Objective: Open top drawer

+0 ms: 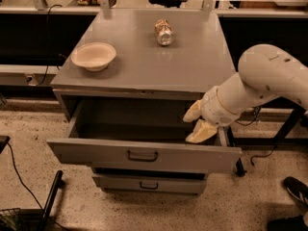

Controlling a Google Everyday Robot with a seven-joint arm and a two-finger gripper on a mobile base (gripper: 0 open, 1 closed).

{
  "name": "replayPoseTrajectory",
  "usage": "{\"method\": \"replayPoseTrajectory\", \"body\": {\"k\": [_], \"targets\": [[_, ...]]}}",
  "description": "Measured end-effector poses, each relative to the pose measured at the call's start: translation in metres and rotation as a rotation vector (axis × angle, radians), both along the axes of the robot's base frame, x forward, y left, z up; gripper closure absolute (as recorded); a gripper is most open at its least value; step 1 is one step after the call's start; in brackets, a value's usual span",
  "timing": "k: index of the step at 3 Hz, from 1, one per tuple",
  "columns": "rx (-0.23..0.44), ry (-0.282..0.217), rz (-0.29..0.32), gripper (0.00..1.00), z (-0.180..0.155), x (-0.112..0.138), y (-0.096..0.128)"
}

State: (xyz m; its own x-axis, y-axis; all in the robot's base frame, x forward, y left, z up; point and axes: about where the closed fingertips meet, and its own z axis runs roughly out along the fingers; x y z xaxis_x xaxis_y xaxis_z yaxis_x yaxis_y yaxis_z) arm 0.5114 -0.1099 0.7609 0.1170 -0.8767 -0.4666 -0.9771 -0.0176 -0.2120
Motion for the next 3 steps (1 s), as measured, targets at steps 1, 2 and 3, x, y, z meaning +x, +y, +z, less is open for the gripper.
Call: {"method": "replayPoseTrajectory", "body": {"k": [1,2,3], "targets": [[-0.015,0.015,-0.038,0.72,-0.005,0.015,-0.005],[-0.034,0.04,-0.078,0.96,-0.032,0.032,-0.003],[-0.042,0.055,-0.108,1.0,-0.058,0.045,0.002]]}}
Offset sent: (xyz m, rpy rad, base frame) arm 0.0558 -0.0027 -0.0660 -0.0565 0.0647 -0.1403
